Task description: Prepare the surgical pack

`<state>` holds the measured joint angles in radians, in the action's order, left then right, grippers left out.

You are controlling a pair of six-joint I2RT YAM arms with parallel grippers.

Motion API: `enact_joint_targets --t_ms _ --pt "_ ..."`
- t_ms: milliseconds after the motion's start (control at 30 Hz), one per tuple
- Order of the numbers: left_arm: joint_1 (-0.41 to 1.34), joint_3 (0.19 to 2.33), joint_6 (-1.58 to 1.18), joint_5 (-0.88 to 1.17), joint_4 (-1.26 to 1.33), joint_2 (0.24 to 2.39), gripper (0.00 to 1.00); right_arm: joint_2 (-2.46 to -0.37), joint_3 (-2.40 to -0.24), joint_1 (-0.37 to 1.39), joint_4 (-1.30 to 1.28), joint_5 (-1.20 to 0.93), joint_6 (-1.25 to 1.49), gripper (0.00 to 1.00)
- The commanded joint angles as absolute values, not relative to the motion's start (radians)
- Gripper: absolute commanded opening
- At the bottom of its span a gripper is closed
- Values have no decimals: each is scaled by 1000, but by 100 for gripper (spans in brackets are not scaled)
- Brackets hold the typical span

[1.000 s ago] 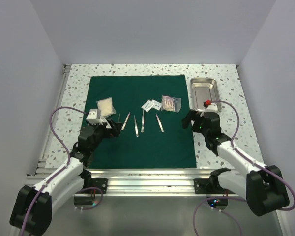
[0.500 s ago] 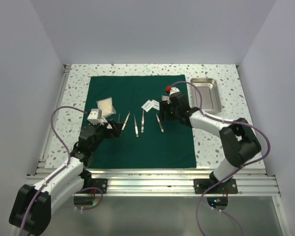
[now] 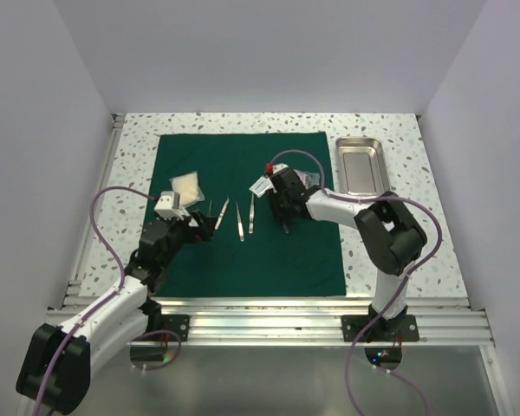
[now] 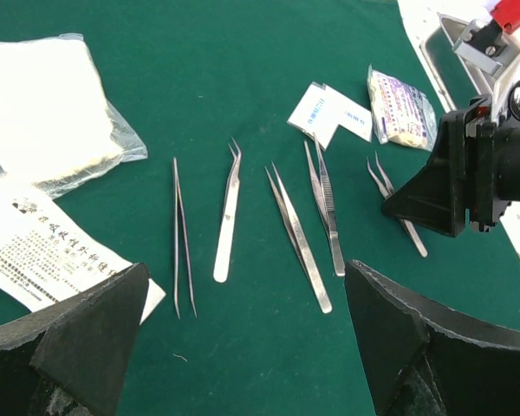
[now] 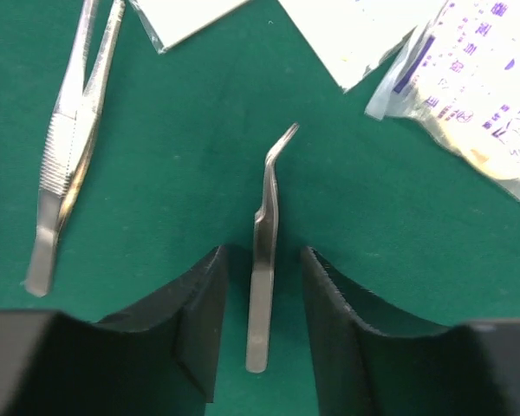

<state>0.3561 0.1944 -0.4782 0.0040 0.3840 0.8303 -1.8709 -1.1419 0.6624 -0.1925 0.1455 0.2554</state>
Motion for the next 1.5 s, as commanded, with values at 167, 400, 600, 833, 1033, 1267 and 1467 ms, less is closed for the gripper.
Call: enact_joint_targets --t_ms 167,400,600,833,1033,1267,1467 --pt "364 241 -472 2 400 836 98 -1916 -1201 667 -242 213 244 11" --pt "364 242 -474 3 400 841 98 -1812 -1238 658 -276 290 216 0" --pt "364 242 -476 3 388 838 98 -1743 -1334 542 -345 344 120 1" --pt "364 235 -479 -20 385 815 97 -1755 -1377 361 -287 423 -45 1" --pt "364 235 -480 -14 390 819 97 -1885 -1540 244 -359 408 -58 0" --pt "362 233 -483 -11 399 831 97 -2038 -1695 181 -460 382 -38 0" --pt "364 233 -483 -12 399 833 97 -2138 -1709 166 -460 359 -18 0"
